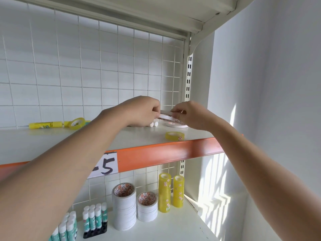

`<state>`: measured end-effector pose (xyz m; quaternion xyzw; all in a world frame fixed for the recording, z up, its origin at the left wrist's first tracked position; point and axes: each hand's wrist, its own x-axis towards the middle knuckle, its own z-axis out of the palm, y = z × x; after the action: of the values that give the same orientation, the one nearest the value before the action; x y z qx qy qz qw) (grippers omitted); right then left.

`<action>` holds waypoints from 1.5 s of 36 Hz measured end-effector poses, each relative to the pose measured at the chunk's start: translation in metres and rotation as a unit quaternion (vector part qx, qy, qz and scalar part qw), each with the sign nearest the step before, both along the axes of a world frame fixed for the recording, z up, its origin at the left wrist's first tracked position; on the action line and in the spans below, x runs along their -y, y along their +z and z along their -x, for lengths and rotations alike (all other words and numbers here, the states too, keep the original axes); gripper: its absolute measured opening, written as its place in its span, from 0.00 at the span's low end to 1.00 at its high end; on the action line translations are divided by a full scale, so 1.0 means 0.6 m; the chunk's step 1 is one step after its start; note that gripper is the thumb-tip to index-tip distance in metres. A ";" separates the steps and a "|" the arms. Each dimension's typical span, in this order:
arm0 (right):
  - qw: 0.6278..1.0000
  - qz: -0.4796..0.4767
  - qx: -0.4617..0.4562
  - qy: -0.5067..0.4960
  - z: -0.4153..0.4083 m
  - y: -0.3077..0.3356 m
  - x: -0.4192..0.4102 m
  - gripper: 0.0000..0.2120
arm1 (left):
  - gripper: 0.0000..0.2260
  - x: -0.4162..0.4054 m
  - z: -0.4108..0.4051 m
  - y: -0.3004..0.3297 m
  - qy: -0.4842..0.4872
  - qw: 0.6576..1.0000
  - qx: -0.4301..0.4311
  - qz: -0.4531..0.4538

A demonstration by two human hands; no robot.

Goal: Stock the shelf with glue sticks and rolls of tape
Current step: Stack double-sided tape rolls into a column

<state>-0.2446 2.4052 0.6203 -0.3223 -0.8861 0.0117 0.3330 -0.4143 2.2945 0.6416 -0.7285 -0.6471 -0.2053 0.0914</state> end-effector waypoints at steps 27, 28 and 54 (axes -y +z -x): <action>0.965 -0.222 -0.107 -0.089 -0.078 -0.264 0.292 0.09 | 0.08 0.231 -0.040 -0.317 -0.048 0.921 -0.156 -0.353; 0.964 -0.225 -0.103 -0.094 -0.080 -0.277 0.297 0.09 | 0.07 0.235 -0.040 -0.332 -0.054 0.925 -0.152 -0.345; 0.976 -0.093 0.025 -0.194 -0.019 -0.556 0.297 0.02 | 0.12 0.193 0.083 -0.625 -0.098 0.972 -0.065 -0.202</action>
<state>-0.2330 2.2272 0.2865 -0.4558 -0.8121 -0.1436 0.3348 -0.4644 2.1788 0.2665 -0.7665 -0.5104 -0.2921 0.2580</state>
